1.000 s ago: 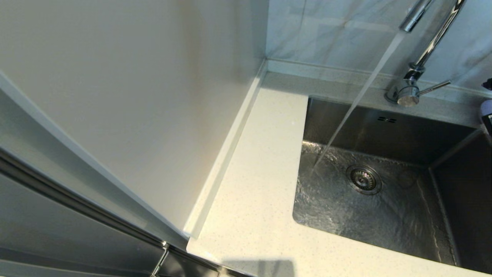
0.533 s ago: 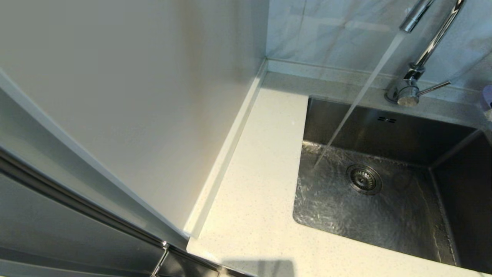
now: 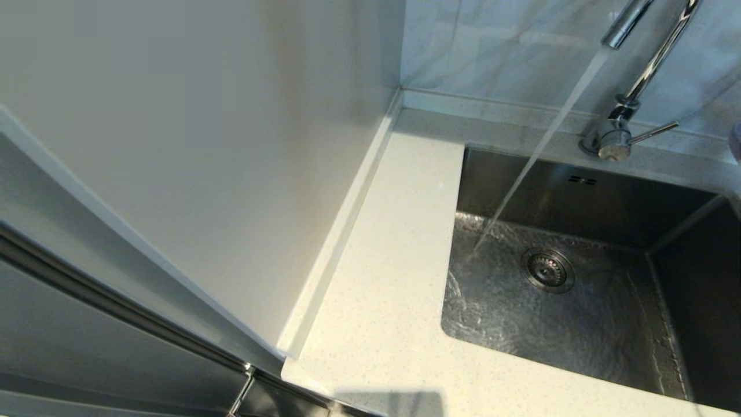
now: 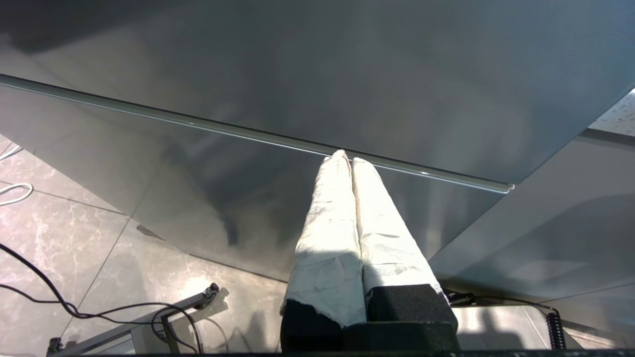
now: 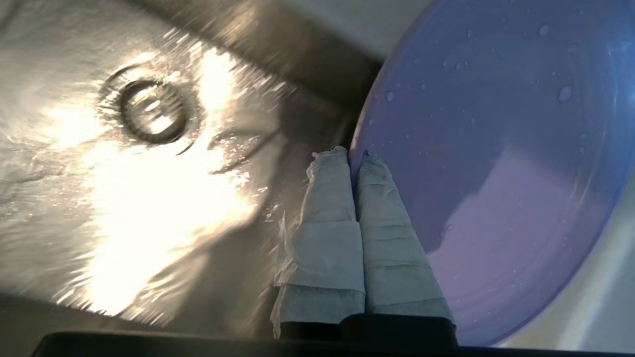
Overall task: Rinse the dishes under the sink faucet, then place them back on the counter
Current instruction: Pick up the plate, then rinse the plate
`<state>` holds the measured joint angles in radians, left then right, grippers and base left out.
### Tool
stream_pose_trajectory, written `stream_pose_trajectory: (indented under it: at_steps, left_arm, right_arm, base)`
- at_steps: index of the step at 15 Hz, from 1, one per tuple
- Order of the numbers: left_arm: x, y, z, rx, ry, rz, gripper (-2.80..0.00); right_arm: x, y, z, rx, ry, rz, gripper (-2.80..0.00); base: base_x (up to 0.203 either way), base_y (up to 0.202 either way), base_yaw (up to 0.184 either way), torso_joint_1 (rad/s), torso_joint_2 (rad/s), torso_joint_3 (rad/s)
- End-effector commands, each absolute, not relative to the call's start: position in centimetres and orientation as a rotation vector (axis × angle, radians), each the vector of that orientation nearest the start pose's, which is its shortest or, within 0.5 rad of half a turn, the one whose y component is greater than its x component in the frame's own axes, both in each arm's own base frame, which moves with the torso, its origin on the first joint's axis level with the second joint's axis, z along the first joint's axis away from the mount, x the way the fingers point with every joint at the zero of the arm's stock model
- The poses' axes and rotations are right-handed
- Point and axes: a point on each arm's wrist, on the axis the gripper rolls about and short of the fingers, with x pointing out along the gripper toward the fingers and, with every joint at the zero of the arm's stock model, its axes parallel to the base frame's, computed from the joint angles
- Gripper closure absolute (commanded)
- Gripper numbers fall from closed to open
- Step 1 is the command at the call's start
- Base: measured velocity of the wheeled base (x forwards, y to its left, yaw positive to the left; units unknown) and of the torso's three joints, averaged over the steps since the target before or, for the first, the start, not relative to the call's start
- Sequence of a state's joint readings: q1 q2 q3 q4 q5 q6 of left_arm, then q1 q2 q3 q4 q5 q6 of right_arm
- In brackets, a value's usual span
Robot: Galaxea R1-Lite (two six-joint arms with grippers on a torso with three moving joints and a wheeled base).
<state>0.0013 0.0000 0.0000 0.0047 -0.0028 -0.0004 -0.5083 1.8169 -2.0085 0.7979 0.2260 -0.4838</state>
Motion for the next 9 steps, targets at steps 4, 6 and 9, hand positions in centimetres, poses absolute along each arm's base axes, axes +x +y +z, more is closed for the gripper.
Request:
stream_pose_trajectory:
  at_steps: [4,6,9]
  left_arm:
    - [-2.3,0.0,7.5,0.000,0.005,-0.002,0.00]
    - [-2.3,0.0,7.5,0.000,0.005,-0.002,0.00]
    - [-2.3,0.0,7.5,0.000,0.005,-0.002,0.00]
  right_arm:
    - [22.7,-11.9,33.5,-0.010,0.868,0.004,0.00]
    - [21.9,-11.2,33.6,0.036,0.863,0.104,0.00]
    - [21.4,-10.6,34.1,-0.039,0.786,0.255,0.00]
  base:
    - [0.000,0.000,0.000,0.000,0.00,0.000]
    - [0.000,0.000,0.000,0.000,0.00,0.000]
    - [0.000,0.000,0.000,0.000,0.00,0.000]
